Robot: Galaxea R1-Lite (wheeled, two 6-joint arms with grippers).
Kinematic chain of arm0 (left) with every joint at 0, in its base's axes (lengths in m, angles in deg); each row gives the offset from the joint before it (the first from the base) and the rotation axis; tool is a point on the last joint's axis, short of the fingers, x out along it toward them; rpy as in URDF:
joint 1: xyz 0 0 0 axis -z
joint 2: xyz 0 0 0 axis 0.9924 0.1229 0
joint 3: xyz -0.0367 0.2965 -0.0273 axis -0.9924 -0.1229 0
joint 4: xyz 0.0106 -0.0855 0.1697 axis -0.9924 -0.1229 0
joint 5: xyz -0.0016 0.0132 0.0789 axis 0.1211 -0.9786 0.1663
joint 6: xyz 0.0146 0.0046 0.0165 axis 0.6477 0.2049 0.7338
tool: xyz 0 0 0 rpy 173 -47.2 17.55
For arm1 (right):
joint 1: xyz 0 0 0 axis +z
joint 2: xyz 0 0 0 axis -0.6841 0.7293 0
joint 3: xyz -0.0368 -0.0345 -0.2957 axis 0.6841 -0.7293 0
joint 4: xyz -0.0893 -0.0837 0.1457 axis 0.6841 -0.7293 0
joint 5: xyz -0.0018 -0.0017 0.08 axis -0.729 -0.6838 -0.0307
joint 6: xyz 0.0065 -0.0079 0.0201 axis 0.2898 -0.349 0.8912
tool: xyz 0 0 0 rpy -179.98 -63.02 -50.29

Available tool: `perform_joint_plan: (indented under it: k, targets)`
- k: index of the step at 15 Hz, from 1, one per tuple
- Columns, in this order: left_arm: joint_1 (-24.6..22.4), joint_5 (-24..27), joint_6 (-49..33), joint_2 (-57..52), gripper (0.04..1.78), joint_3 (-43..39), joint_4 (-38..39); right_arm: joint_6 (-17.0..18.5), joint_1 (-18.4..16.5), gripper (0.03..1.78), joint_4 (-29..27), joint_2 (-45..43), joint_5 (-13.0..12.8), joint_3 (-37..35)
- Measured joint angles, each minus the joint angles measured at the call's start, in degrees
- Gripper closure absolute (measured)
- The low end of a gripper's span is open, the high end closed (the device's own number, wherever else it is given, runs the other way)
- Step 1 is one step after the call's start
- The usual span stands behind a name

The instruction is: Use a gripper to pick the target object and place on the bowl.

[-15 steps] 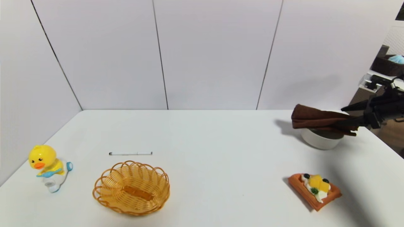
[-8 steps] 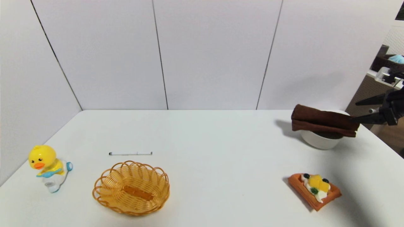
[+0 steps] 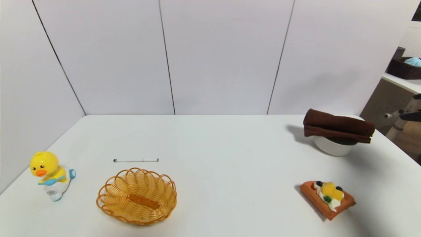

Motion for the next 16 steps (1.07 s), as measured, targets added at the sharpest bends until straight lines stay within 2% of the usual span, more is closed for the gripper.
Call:
perform_joint_plan:
  k: [2, 5, 7, 8, 10, 12, 14, 16]
  targets:
    - [0.0, 0.01, 0.02, 0.0, 0.13, 0.0, -0.02, 4.04, -2.0, 0.14, 0.11, -4.35, -0.09, -2.36]
    - [0.0, 0.0, 0.0, 0.0, 0.13, 0.0, -0.02, 12.69, -4.33, 0.13, 0.17, -13.31, -0.24, -8.34]
    - [0.0, 0.0, 0.02, 0.0, 0.13, 0.0, -0.02, 19.31, -4.75, 0.12, 0.27, -20.2, -1.46, -13.31]
    - [0.0, -0.02, 0.0, 0.0, 0.13, 0.0, -0.02, 22.83, -4.64, 0.12, 0.28, -23.98, -2.95, -16.2]
    - [0.0, 0.0, 0.0, 0.0, 0.13, 0.0, 0.0, 30.0, -2.85, 0.12, 0.5, -32.28, -7.55, -23.22]
    - [0.0, 0.0, 0.02, 0.0, 0.13, 0.0, -0.02, 36.21, 0.63, 0.12, 2.17, -40.68, -13.7, -31.09]
    - [0.0, 0.0, 0.0, 0.0, 0.13, 0.0, -0.02, 41.44, 5.49, 0.12, 6.86, -49.57, -20.35, -40.84]
    - [0.0, -0.02, 0.0, 0.0, 0.13, 0.0, -0.02, 44.3, 10.69, 0.12, 13.7, -58.19, -25.83, -51.29]
